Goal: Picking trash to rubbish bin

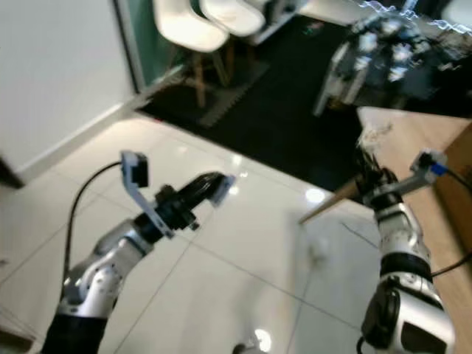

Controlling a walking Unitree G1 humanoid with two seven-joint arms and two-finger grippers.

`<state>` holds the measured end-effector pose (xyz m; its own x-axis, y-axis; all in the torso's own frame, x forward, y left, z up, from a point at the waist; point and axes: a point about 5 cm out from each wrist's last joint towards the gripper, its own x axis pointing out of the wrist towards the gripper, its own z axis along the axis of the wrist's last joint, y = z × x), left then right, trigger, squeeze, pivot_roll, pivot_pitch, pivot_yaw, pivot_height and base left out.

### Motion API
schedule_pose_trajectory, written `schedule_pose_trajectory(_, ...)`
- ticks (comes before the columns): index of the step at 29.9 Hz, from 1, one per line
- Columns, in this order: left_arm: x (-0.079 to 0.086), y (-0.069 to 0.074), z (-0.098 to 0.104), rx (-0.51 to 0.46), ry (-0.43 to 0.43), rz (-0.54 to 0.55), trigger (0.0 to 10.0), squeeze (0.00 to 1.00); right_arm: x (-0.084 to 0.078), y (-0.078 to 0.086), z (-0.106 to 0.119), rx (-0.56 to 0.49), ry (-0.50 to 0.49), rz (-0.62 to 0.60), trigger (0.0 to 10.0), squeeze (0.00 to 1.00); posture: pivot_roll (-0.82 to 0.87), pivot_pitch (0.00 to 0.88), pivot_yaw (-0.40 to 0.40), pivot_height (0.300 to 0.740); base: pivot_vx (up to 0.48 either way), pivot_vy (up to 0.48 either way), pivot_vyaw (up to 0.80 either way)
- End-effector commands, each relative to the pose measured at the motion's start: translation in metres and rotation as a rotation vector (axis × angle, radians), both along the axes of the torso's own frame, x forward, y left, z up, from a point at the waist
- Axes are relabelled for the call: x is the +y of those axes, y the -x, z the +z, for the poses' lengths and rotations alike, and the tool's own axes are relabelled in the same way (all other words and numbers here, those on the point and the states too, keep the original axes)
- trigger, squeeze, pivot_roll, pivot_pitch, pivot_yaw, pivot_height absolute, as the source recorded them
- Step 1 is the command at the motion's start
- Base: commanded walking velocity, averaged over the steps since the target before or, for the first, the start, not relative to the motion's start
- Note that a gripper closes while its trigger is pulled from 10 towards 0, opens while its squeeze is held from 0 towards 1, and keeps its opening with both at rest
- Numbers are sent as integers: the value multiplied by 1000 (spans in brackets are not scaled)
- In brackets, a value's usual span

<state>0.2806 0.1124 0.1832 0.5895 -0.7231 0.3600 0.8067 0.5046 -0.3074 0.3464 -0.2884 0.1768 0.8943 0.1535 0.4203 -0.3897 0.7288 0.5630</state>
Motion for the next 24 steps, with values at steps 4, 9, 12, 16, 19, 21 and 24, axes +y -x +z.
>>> schedule_pose_trajectory(4,11,-8,9,-21,20,76,10000,0,9,9,16,-153,-54,147,10000,0,85,122,-58,740,0,0,-800)
schedule_pose_trajectory(9,19,-13,17,-44,25,116,10000,0,12,8,27,-178,-15,151,10000,0,84,124,-54,740,0,0,-800)
schedule_pose_trajectory(12,22,-14,20,-52,29,125,10000,0,15,10,35,-206,11,178,10000,0,82,123,-47,740,0,0,-800)
schedule_pose_trajectory(16,22,-15,22,-57,30,127,10000,0,25,15,43,-242,68,250,10000,0,80,122,-45,740,0,0,-800)
schedule_pose_trajectory(19,21,-15,23,-61,33,123,10000,0,35,20,46,-252,129,309,10000,0,78,122,-43,740,0,0,-800)
schedule_pose_trajectory(21,19,-15,25,-67,40,118,10000,0,45,23,47,-252,194,359,10000,0,73,121,-42,740,0,0,-800)
schedule_pose_trajectory(24,18,-17,28,-75,43,117,10000,0,55,24,45,-228,281,400,10000,0,68,120,-41,740,0,0,-800)
